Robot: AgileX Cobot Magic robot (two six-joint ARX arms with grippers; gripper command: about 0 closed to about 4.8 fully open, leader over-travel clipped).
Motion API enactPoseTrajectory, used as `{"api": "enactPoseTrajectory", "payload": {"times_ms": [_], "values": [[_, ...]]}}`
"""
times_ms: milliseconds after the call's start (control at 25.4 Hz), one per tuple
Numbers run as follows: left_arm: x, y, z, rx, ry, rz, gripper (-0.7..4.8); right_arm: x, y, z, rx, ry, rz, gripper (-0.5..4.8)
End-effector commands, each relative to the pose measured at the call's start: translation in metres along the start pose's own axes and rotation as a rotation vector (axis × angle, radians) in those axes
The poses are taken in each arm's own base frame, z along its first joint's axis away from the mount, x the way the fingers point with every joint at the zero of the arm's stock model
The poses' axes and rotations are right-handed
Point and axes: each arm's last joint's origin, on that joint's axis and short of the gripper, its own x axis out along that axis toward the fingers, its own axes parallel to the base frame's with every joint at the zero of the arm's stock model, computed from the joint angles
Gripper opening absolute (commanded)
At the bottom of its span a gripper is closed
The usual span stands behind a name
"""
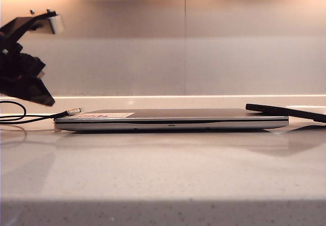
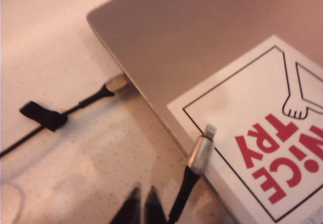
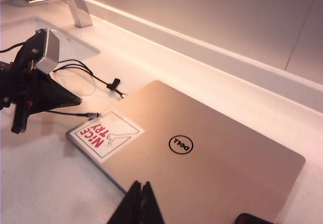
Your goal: Pick up the charging cable and the phone, plug the charging cable into the charging port on the phone, and finally place them back on the table.
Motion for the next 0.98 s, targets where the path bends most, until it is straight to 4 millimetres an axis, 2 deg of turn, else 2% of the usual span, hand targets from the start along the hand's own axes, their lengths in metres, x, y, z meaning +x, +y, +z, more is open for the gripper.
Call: {"api": "enactPoseTrajectory", "payload": {"times_ms": [39, 118, 315, 984], "values": [[0.002, 0.000, 0.000, 0.011, 0.002, -0.002, 1.43, -0.001, 0.000, 0.002, -0.002, -0.015, 0.002, -0.06], [0.003, 0.000, -0.001, 0.029, 0.009, -0.004, 1.93, -0.001, 0.000, 0.002, -0.002, -0.015, 0.002, -0.06], [0.006, 0.000, -0.003, 0.093, 0.029, -0.012, 1.93, -0.001, 0.000, 0.002, -0.001, -0.015, 0.002, -0.06], [0.020, 0.000, -0.008, 0.092, 0.039, -0.016, 1.83, -0.001, 0.000, 0.002, -0.001, -0.017, 0.002, -0.06]]}}
